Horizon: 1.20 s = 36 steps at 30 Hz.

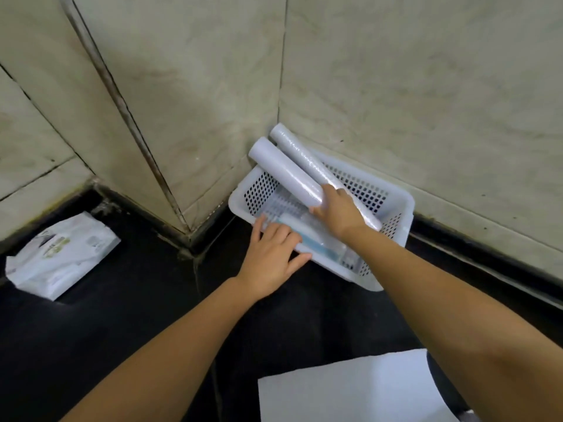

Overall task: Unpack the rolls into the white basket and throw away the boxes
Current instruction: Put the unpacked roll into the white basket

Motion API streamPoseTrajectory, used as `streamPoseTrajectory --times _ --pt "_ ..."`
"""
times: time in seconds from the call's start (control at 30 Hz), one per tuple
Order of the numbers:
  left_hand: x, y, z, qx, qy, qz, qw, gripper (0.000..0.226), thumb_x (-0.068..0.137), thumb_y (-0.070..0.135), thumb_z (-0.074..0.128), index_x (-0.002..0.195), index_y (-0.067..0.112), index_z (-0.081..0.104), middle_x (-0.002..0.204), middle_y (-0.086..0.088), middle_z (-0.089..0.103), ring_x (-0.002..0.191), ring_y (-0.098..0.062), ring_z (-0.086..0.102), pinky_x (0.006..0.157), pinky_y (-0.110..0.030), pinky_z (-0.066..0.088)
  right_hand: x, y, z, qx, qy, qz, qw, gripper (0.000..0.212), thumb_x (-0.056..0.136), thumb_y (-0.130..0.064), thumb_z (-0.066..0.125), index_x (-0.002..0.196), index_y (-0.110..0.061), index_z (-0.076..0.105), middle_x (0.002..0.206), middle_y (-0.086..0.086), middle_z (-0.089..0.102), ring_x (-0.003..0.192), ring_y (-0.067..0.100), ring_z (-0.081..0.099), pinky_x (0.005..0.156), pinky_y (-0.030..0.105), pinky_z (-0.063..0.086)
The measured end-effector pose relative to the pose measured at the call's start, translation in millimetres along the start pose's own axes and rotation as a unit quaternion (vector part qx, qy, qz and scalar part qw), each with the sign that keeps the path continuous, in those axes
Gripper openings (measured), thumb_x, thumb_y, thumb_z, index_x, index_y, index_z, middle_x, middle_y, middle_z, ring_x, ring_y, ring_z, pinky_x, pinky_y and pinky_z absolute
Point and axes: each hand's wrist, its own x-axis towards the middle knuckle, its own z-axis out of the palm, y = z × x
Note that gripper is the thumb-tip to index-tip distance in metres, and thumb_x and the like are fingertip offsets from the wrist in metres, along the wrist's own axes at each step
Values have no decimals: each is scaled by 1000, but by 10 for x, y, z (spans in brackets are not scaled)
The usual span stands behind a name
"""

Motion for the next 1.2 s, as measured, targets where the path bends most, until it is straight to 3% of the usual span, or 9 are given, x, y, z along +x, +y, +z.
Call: streamPoseTrajectory --times 0.2,0.33,0.47,0.67,0.93,1.1,1.2 --pt "6 10 -60 -1 -26 -7 1000 45 88 53 37 94 15 62 90 -1 58 97 -22 54 113 -47 18 -132 -41 -205 -47 14 -4 999 57 88 -44 56 136 -16 40 132 16 47 115 36 49 95 46 44" --pt "71 94 -137 -18 -59 -31 998 45 90 51 42 115 17 57 108 -3 61 109 -24 51 112 -48 18 -464 124 -627 -18 55 -4 998 59 92 -43 50 142 -17 33 137 15 45 120 34 49 97 48 44" --pt "281 614 -161 -39 -68 41 996 47 92 45 47 128 14 50 115 -8 62 111 -28 52 107 -47 27 -1178 665 -1067 15 88 52 995 56 92 -36 52 141 -17 34 138 15 46 123 33 49 100 49 43" --pt "557 2224 -38 -88 -116 207 967 46 94 47 38 130 20 46 123 -3 57 120 -22 47 111 -42 24 -2808 1826 -1563 19 155 207 966 53 94 -36 49 141 -16 35 138 13 45 128 29 44 104 48 40" --pt "74 4709 377 -107 -165 406 893 44 94 48 38 129 22 46 122 1 56 119 -20 48 112 -40 21 -5255 3298 -1821 20 227 392 891 51 95 -36 46 142 -17 35 137 13 45 128 29 44 104 48 39" --pt "-580 6239 782 -107 -218 467 850 44 95 47 36 130 23 43 125 1 54 120 -19 47 111 -39 23 -6668 4303 -1970 3 239 494 836 51 94 -34 48 140 -14 37 136 16 46 125 33 46 102 48 40" --pt "-1047 6864 1110 -95 -282 461 836 45 95 45 36 132 21 42 128 -2 52 120 -22 46 106 -38 30 -7250 4829 -2063 -22 235 538 809 50 92 -32 52 137 -13 42 138 18 44 125 36 43 100 46 41"
